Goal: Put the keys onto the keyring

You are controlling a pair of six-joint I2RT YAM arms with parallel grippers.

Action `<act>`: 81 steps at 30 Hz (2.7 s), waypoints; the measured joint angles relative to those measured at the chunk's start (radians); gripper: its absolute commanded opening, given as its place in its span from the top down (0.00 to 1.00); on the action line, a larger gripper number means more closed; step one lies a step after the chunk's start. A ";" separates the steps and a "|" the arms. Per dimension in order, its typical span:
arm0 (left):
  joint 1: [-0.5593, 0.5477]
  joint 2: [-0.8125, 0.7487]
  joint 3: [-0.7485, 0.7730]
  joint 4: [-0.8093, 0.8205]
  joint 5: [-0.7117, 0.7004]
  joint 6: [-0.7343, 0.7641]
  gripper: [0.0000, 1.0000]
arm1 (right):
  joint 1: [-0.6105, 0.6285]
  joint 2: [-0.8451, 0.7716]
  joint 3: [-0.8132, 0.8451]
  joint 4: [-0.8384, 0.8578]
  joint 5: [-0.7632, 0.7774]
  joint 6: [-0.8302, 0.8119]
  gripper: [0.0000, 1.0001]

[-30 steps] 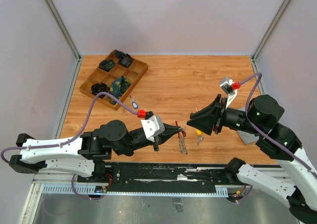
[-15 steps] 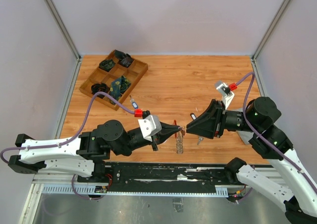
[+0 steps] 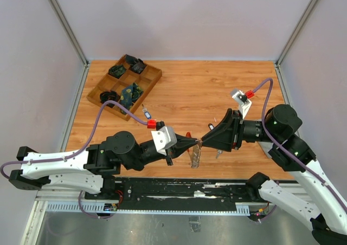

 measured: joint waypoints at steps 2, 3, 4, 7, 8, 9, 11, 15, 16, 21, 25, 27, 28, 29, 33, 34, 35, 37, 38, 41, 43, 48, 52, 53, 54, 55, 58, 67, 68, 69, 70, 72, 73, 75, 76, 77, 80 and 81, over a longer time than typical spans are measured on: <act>0.000 0.000 0.000 0.000 0.002 0.000 0.99 | 0.000 0.000 -0.002 0.002 -0.002 0.002 0.66; 0.000 0.000 0.000 0.000 0.004 0.000 0.99 | 0.000 -0.002 -0.005 0.005 -0.002 0.002 0.65; 0.000 0.000 0.000 0.000 0.005 0.000 0.99 | 0.000 -0.003 -0.006 0.006 -0.002 0.002 0.65; 0.000 0.000 0.000 0.000 0.008 0.000 0.99 | 0.000 -0.003 -0.009 0.006 -0.001 0.002 0.63; 0.000 0.000 0.000 0.000 0.009 0.000 0.99 | 0.000 -0.003 -0.010 0.005 0.000 0.000 0.62; 0.000 0.000 0.000 0.000 0.011 0.000 1.00 | 0.000 -0.005 -0.010 0.004 0.001 -0.005 0.61; 0.000 0.000 0.000 0.000 0.017 0.000 0.99 | 0.000 -0.007 -0.010 -0.001 0.007 -0.011 0.61; 0.000 0.000 0.000 0.001 0.024 0.000 0.99 | 0.000 -0.011 -0.010 -0.002 0.014 -0.019 0.64; 0.000 0.000 0.000 0.001 0.026 0.000 0.99 | 0.000 -0.011 -0.010 -0.002 0.014 -0.019 0.66; 0.000 0.000 0.000 0.001 0.027 0.000 1.00 | 0.000 -0.010 -0.010 -0.001 0.012 -0.018 0.72; 0.000 0.003 0.000 0.008 0.027 0.000 1.00 | 0.000 -0.010 -0.010 0.002 0.000 -0.016 0.81; 0.000 0.003 0.000 0.011 0.027 0.000 0.99 | 0.000 -0.010 -0.011 0.006 -0.003 -0.014 0.85; 0.000 0.004 0.000 0.015 0.027 0.000 1.00 | 0.000 -0.010 -0.011 0.007 -0.005 -0.013 0.87; 0.000 0.005 0.000 0.018 0.027 0.000 1.00 | 0.000 -0.010 -0.011 0.008 -0.006 -0.013 0.89; 0.000 0.007 0.000 0.023 0.027 0.000 0.99 | 0.000 -0.010 -0.011 0.010 -0.012 -0.010 0.96; 0.000 0.008 0.000 0.023 0.026 0.000 0.99 | 0.000 -0.010 -0.011 0.012 -0.014 -0.010 0.98; 0.000 0.008 0.000 0.023 0.025 0.000 1.00 | 0.000 -0.010 -0.012 0.014 -0.016 -0.010 0.99; 0.000 0.008 0.000 0.023 0.024 0.000 0.99 | 0.000 -0.011 -0.012 0.014 -0.018 -0.010 0.99; 0.000 0.009 0.000 0.024 0.023 0.000 1.00 | 0.000 -0.012 -0.012 0.014 -0.017 -0.011 0.99; 0.000 0.009 0.000 0.023 0.021 0.000 1.00 | 0.000 -0.013 -0.012 0.010 -0.016 -0.013 1.00; 0.000 0.009 0.000 0.023 0.020 0.000 0.99 | 0.000 -0.014 -0.012 0.005 -0.016 -0.016 0.99; 0.000 0.009 0.000 0.022 0.015 0.001 0.99 | 0.000 -0.016 -0.011 -0.010 -0.006 -0.032 0.99; 0.000 0.009 0.000 0.021 0.010 0.004 0.99 | 0.000 -0.018 -0.011 -0.042 0.003 -0.051 0.99; 0.000 0.009 0.000 0.020 0.009 0.005 0.99 | 0.000 -0.017 -0.011 -0.049 0.004 -0.056 0.99; 0.000 0.009 0.000 0.018 0.008 0.006 0.99 | 0.000 -0.017 -0.011 -0.054 0.006 -0.060 0.99; 0.000 0.009 0.000 0.017 0.007 0.007 0.99 | 0.000 -0.017 -0.011 -0.058 0.008 -0.063 0.99; 0.000 0.009 0.000 0.014 0.005 0.008 0.99 | 0.000 -0.016 -0.011 -0.071 0.015 -0.069 0.99; 0.000 0.017 0.000 0.015 -0.003 0.015 0.99 | 0.000 0.000 -0.011 -0.092 0.017 -0.071 0.99; 0.000 0.019 0.000 0.014 -0.004 0.015 0.99 | 0.000 0.002 -0.011 -0.095 0.017 -0.071 0.96; 0.000 0.021 0.000 0.015 -0.004 0.016 1.00 | 0.000 0.003 -0.011 -0.098 0.017 -0.071 0.94; 0.000 0.022 0.000 0.015 -0.004 0.016 0.99 | 0.000 0.005 -0.012 -0.100 0.017 -0.071 0.92; 0.000 0.024 0.000 0.016 -0.003 0.019 0.99 | 0.000 0.008 -0.013 -0.103 0.017 -0.072 0.88; 0.000 0.025 0.000 0.016 -0.003 0.019 0.99 | 0.000 0.010 -0.013 -0.103 0.017 -0.073 0.86; 0.000 0.026 0.000 0.020 -0.003 0.019 1.00 | 0.000 0.010 -0.016 -0.106 0.018 -0.079 0.80; 0.000 0.026 0.000 0.021 -0.003 0.019 0.99 | 0.000 0.010 -0.016 -0.108 0.018 -0.084 0.77; 0.000 0.026 0.000 0.023 -0.003 0.019 0.99 | 0.000 0.008 -0.016 -0.109 0.020 -0.094 0.74; 0.000 0.026 0.000 0.031 -0.002 0.017 0.99 | 0.000 -0.001 -0.012 -0.119 0.031 -0.124 0.67; 0.000 0.026 0.000 0.034 -0.001 0.014 0.99 | 0.000 -0.007 -0.007 -0.122 0.036 -0.144 0.66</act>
